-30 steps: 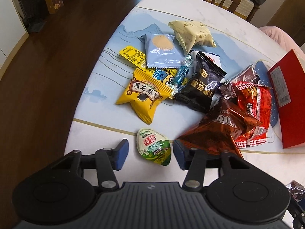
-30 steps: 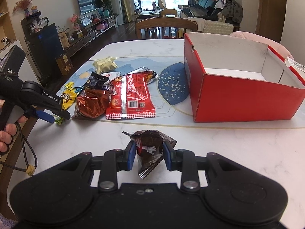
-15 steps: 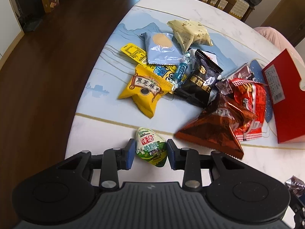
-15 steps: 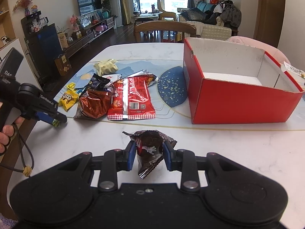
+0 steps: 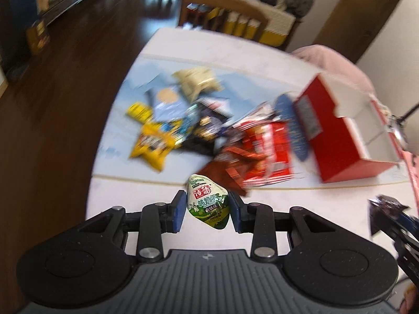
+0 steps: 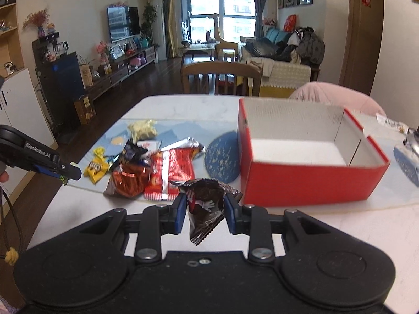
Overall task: Organize snacks
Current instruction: 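Carry both held packets over the open red shoebox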
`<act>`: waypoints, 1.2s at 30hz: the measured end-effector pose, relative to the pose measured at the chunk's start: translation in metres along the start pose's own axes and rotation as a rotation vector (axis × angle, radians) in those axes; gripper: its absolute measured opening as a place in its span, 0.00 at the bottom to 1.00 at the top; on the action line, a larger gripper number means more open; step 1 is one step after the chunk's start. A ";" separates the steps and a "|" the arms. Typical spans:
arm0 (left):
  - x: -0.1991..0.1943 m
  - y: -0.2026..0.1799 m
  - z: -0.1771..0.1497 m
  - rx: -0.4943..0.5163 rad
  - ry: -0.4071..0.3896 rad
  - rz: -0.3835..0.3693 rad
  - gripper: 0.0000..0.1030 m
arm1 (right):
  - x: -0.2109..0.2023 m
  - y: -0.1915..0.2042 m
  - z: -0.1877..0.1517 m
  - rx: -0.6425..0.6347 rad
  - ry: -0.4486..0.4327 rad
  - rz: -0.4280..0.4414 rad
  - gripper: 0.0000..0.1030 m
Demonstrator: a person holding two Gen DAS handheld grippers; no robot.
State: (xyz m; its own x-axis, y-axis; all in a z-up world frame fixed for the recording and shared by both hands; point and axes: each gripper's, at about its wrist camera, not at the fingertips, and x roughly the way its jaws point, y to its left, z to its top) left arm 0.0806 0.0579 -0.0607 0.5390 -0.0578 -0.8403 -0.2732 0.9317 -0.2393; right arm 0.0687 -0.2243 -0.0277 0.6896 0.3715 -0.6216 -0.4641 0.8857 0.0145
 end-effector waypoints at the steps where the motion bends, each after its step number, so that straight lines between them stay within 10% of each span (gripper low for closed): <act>1: -0.004 -0.008 0.002 0.016 -0.008 -0.008 0.33 | -0.001 -0.004 0.004 -0.004 -0.007 0.002 0.29; 17: 0.024 -0.163 0.055 0.170 -0.018 -0.048 0.34 | 0.023 -0.136 0.065 -0.022 -0.029 -0.004 0.29; 36: 0.144 -0.289 0.105 0.314 0.111 0.037 0.34 | 0.128 -0.226 0.082 -0.069 0.205 0.066 0.29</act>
State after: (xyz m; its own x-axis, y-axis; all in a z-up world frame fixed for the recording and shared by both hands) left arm 0.3208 -0.1823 -0.0620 0.4385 -0.0441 -0.8977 -0.0227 0.9979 -0.0601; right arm 0.3076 -0.3540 -0.0462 0.5323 0.3577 -0.7673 -0.5464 0.8375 0.0113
